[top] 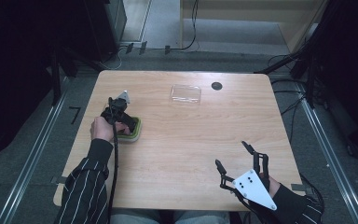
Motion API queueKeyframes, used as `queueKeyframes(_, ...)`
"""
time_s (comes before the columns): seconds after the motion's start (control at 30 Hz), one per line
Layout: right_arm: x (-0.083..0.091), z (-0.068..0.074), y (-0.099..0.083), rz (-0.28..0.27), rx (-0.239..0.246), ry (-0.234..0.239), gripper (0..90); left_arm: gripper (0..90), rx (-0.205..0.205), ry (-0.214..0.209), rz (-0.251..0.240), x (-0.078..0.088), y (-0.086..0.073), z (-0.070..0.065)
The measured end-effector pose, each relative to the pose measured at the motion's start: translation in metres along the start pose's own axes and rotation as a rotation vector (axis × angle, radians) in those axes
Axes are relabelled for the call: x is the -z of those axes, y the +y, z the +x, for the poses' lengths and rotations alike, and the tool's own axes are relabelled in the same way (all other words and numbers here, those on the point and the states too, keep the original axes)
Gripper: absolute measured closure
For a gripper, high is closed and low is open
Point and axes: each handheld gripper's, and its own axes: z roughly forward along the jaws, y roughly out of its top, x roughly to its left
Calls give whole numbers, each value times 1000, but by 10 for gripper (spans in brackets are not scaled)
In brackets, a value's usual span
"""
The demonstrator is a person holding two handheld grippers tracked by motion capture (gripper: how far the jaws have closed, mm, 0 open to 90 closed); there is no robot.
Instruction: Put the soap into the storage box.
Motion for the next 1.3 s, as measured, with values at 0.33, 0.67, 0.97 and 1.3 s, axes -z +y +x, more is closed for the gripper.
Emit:
queueKeyframes(0.33, 0, 1, 0, 2, 8, 4, 132, 89, -24, -10, -25, 13, -4, 1)
queueKeyframes(0.67, 1, 1, 1, 4, 6, -1, 132, 43, -32, -2, -39, 27, -11, 4)
queueKeyframes(0.97, 1, 1, 1, 3, 13, 1, 132, 17, -65, 9, -33, 39, -17, 1)
queueKeyframes(1.3, 1, 1, 1, 1, 6, -3, 132, 15, -96, 13, -10, 46, -27, -4)
